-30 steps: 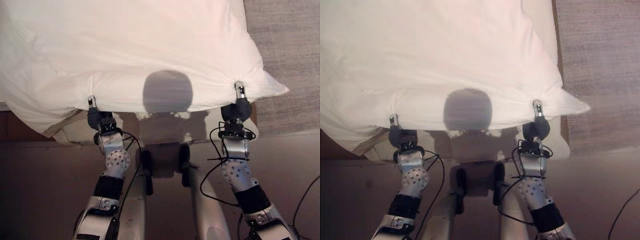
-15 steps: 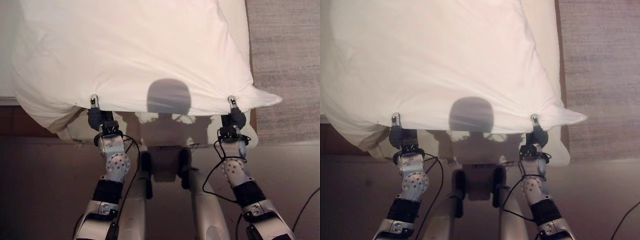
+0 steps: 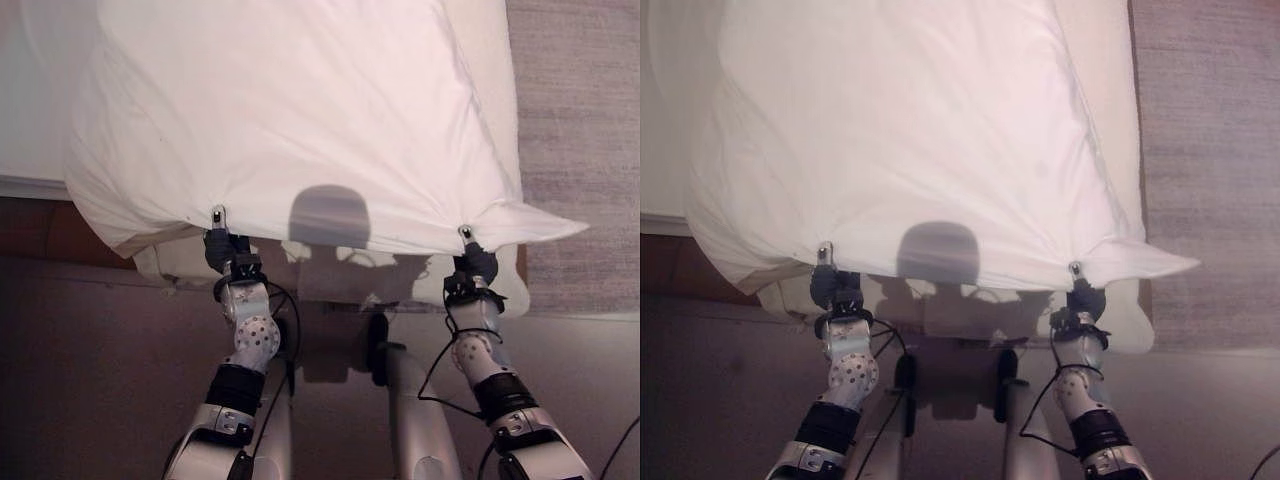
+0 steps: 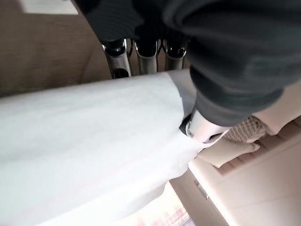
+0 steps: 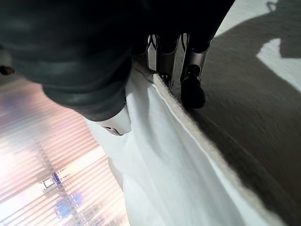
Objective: Make the bed
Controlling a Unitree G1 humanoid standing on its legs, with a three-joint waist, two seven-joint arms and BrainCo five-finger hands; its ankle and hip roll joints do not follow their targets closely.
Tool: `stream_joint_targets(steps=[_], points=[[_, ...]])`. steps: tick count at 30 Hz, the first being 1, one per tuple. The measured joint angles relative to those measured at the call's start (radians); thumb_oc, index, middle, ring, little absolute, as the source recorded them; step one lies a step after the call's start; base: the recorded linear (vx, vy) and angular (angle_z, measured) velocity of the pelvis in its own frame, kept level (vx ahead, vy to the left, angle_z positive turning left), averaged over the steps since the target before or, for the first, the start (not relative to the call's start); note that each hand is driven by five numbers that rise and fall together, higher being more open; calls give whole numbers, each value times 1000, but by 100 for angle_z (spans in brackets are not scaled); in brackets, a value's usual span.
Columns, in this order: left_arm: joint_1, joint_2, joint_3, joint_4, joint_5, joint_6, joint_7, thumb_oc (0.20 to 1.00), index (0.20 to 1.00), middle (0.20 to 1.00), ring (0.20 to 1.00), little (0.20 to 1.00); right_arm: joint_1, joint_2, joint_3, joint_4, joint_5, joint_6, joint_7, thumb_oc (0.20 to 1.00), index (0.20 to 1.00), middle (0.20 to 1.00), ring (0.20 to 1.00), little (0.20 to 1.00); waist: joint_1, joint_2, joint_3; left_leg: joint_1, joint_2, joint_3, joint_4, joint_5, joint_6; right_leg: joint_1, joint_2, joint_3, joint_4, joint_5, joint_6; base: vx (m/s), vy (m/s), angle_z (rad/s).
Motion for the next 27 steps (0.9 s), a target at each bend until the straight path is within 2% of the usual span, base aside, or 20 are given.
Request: stream_joint_targets(steps=[1,2,3,5,6,7,8,9,10,11,12,15,19,22,25,27], points=[[8,17,1,1,13,0,-12,200,200,200,200,200,10,7,3,-11,-15,2,0,200,200,200,200,200,-9,-6,-21,-9,6,15,-6,-3,27,14,-26,-10,-46,31,-16,22,386,-23],[14,22,5,1,34,0,-18,200,200,200,200,200,22,2,7,-11,-42,9,0,200,200,200,200,200,-8,-3,-44,-19,4,65,-11,4,55,27,-59,-42,-45,30,-26,13,381,-25],[19,24,6,0,41,0,-20,200,200,200,200,200,27,2,7,-13,-50,18,1,200,200,200,200,200,-3,-9,-53,-18,-5,83,-12,4,70,44,-59,-57,-40,32,-29,-16,394,-20],[33,21,15,2,39,0,-23,200,200,200,200,200,26,3,12,-10,-66,25,10,200,200,200,200,200,8,-13,-58,0,-43,51,-53,22,90,29,-28,-29,12,-20,-9,-21,135,-32],[46,20,29,3,39,1,-26,200,200,200,200,200,28,4,15,-12,-66,32,19,200,200,200,200,200,15,-13,-59,18,-45,41,-108,54,94,-17,27,-3,90,-91,-10,-49,68,-25],[60,15,27,4,39,2,-25,200,200,200,200,200,34,2,17,-12,-66,37,23,200,200,200,200,200,9,-14,-59,38,-65,34,-148,74,101,-23,72,-23,86,-106,-20,-38,67,-26],[68,13,29,4,40,2,-25,200,200,200,200,200,37,2,19,-10,-71,37,24,200,200,200,200,200,11,-21,-61,53,-79,22,-172,83,100,-36,99,-10,114,-139,-5,-34,77,-11],[76,7,29,4,39,2,-23,200,200,200,200,200,46,-4,27,-11,-76,38,24,200,200,200,200,200,10,-20,-60,83,-84,15,-230,114,100,-56,150,27,158,-166,-19,-25,28,4],[93,5,23,4,39,6,-23,200,200,200,200,200,69,-10,28,-24,-87,38,24,200,200,200,200,200,-3,-21,-60,113,-104,-11,-271,132,97,-43,212,58,138,-166,-46,-30,30,31],[102,5,20,5,39,9,-23,200,200,200,200,200,80,-14,28,-32,-97,38,24,200,200,200,200,200,-19,-20,-60,119,-120,-26,-271,134,97,-28,232,84,120,-158,-53,-89,13,66],[107,5,9,5,39,13,-25,200,200,200,200,200,98,-31,29,-47,-109,37,24,200,200,200,200,200,-40,-22,-61,121,-146,-27,-264,134,97,-13,237,109,111,-136,-140,-56,-7,52],[138,0,11,4,38,16,-29,200,200,200,200,200,92,-36,32,-38,-124,37,24,200,200,200,200,200,-10,-21,-61,120,-128,20,-268,129,92,-21,239,86,104,-112,-163,-12,-74,-27],[153,-1,13,4,38,24,-30,200,200,200,200,200,92,-37,31,-30,-136,38,23,200,200,200,200,200,-9,-21,-61,126,-108,22,-270,123,82,-4,255,77,77,-103,-170,47,-95,-2],[169,-1,12,4,38,37,-36,200,200,200,200,200,93,-39,31,-12,-148,38,21,200,200,200,200,200,-11,-9,-61,144,-105,19,-274,125,71,15,255,61,82,-110,-177,43,-91,15],[164,-1,8,4,38,53,-47,200,200,200,200,200,100,-46,29,-5,-157,38,14,200,200,200,200,200,-9,12,-61,142,-107,17,-259,122,64,14,249,47,102,-123,-195,12,0,20],[170,-1,9,3,39,62,-47,200,200,200,200,200,97,-54,30,-1,-166,41,13,200,200,200,200,200,-10,15,-59,132,-114,11,-232,129,42,13,229,46,112,-135,-218,42,52,13]])
